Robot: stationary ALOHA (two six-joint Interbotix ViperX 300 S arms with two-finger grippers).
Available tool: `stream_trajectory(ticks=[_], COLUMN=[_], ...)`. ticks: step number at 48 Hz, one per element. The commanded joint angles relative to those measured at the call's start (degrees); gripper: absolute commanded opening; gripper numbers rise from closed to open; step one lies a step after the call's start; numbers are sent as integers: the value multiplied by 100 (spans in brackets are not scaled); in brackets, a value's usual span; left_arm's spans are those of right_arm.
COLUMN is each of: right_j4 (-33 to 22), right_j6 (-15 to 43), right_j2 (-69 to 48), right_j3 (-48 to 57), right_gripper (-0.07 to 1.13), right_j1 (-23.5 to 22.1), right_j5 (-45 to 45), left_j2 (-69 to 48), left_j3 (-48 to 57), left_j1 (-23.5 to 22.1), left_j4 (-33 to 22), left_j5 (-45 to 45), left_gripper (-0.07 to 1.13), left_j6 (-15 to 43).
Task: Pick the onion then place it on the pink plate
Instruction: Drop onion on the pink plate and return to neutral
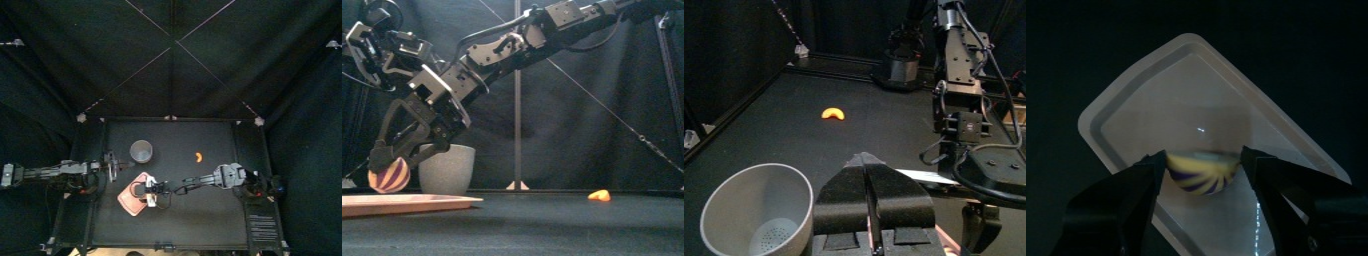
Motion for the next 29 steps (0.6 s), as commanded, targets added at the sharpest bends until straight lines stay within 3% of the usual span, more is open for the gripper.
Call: stream_trajectory(ticks=[1,17,29], right_j4=[-141,-413,-422], right_j6=[0,26,18], right_j2=[-439,-791,-1705], right_j3=[-132,44,993], right_gripper=[94,94,94], right_j1=[0,-35,-79], right_j5=[-62,53,-404], left_j2=[18,18,18], left_j3=[-70,-35,-18], left_j1=[18,18,18], left_j4=[-18,-35,-35], left_j5=[-26,-26,-26], left_gripper=[5,5,5], left_j6=[-9,-9,9])
